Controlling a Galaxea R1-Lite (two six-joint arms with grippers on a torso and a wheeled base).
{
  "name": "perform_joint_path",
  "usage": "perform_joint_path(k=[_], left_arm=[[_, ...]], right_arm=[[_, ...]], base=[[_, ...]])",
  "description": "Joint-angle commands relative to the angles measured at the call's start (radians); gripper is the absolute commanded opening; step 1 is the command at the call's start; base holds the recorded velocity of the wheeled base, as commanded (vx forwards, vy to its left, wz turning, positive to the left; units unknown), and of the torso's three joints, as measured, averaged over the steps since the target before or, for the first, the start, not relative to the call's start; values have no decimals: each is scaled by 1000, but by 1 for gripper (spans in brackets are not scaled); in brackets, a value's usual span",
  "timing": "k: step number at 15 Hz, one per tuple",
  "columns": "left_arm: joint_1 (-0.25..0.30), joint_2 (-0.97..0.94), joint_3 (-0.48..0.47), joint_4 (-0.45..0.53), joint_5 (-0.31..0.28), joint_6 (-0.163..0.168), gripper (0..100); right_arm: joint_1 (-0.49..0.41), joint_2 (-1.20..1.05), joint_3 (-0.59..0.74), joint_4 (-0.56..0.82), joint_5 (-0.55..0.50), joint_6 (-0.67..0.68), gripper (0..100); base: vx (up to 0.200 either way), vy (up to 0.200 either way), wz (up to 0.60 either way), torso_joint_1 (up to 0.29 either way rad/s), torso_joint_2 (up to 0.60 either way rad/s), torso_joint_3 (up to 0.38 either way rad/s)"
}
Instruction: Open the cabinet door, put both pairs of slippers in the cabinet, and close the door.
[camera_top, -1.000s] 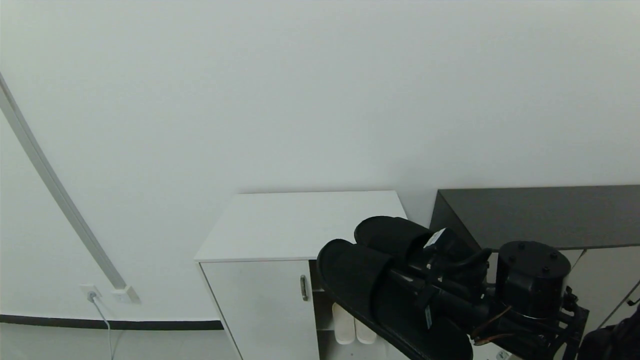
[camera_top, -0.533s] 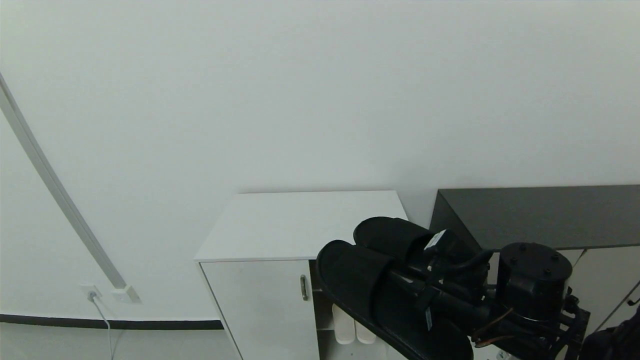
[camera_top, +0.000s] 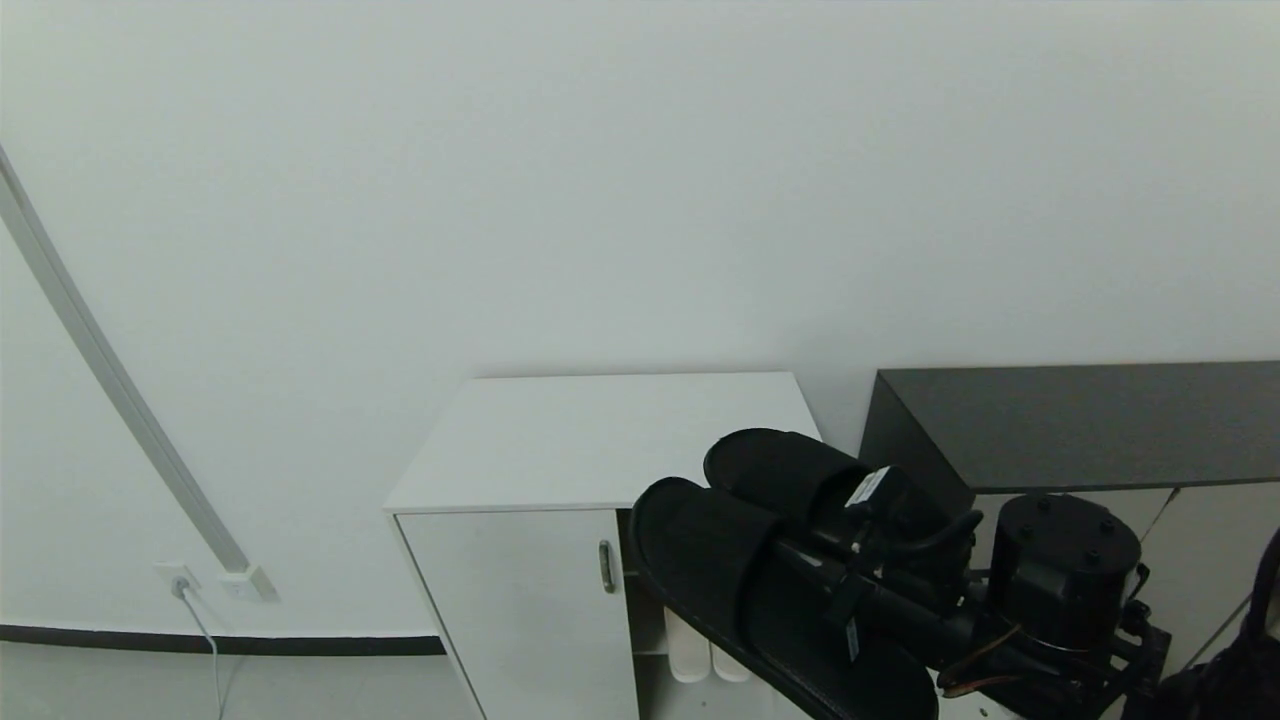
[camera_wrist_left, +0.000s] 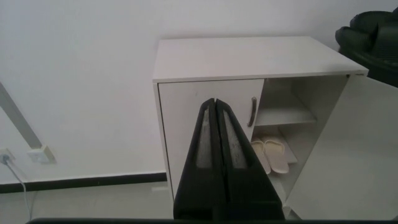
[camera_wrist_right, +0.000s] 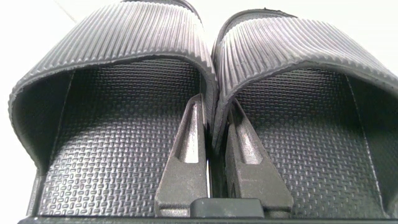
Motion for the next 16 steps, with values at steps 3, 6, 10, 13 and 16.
perform_joint_path(k=[3, 6, 10, 13, 16], left_arm=[[0, 0, 0, 0, 0, 0, 0], [0, 0, 0, 0, 0, 0, 0], [0, 0, 0, 0, 0, 0, 0], [0, 0, 0, 0, 0, 0, 0], [0, 0, 0, 0, 2, -2, 0]], right_arm=[[6, 8, 2, -1, 1, 0, 0], [7, 8, 2, -1, 1, 0, 0], [7, 8, 3, -1, 1, 0, 0], [7, 9, 3, -1, 0, 0, 0], [7, 18, 3, -2, 0, 0, 0]], base=[[0, 0, 0, -152, 338, 181], [0, 0, 0, -149, 338, 181], [0, 0, 0, -154, 344, 190], [0, 0, 0, -159, 355, 198], [0, 0, 0, -160, 378, 212]])
